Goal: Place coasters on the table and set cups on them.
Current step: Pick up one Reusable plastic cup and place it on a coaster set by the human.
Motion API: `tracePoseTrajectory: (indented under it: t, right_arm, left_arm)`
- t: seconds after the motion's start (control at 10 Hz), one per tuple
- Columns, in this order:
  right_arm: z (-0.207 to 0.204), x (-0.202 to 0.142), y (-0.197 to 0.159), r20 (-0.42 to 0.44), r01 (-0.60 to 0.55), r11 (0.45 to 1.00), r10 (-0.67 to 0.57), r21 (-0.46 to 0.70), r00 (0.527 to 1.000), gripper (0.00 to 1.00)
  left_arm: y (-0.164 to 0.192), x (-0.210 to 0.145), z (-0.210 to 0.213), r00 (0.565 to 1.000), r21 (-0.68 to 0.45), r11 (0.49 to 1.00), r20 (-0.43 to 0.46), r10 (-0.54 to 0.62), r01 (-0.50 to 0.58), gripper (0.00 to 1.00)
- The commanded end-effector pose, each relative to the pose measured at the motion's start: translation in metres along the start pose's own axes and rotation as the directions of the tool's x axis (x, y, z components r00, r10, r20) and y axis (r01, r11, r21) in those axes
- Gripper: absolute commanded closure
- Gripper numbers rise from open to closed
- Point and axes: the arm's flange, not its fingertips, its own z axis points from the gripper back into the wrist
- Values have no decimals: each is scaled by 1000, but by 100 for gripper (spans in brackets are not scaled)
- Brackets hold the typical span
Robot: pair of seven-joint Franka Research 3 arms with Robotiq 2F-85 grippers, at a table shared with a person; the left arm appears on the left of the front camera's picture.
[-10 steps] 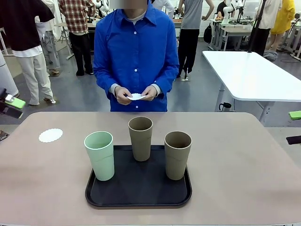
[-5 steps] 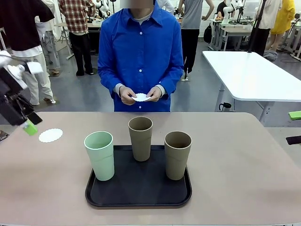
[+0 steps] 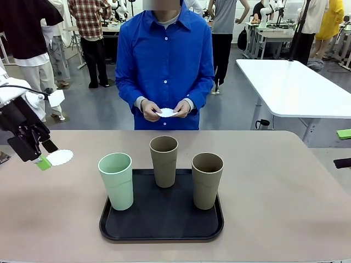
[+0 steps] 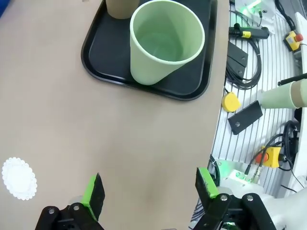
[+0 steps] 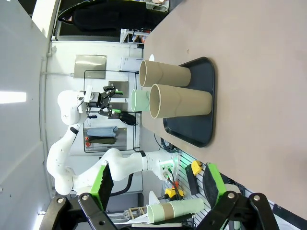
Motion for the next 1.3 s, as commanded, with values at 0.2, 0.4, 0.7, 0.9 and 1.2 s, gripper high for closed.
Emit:
tracePoseTrajectory:
  t: [0.2, 0.4, 0.7, 0.9, 1.2]
  right_arm:
    - [0, 2, 0, 5, -10, 1000, 10, 20, 1000, 0]
    - [0, 2, 0, 5, -10, 1000, 10, 20, 1000, 0]
    - [0, 2, 0, 5, -10, 1000, 10, 20, 1000, 0]
    - [0, 2, 0, 5, -10, 1000, 10, 20, 1000, 0]
    - [0, 2, 0, 5, -10, 1000, 10, 20, 1000, 0]
  left_arm:
    - [10, -11, -39, 951, -72, 963, 193, -242, 260, 0]
    - [18, -26, -47, 782, -81, 839, 419, -462, 539, 0]
    - [36, -34, -58, 673, 5, 864, 624, -397, 504, 0]
    - [49, -42, -82, 671, 7, 918, 681, -295, 396, 0]
    - [48, -49, -103, 687, 22, 950, 686, -240, 310, 0]
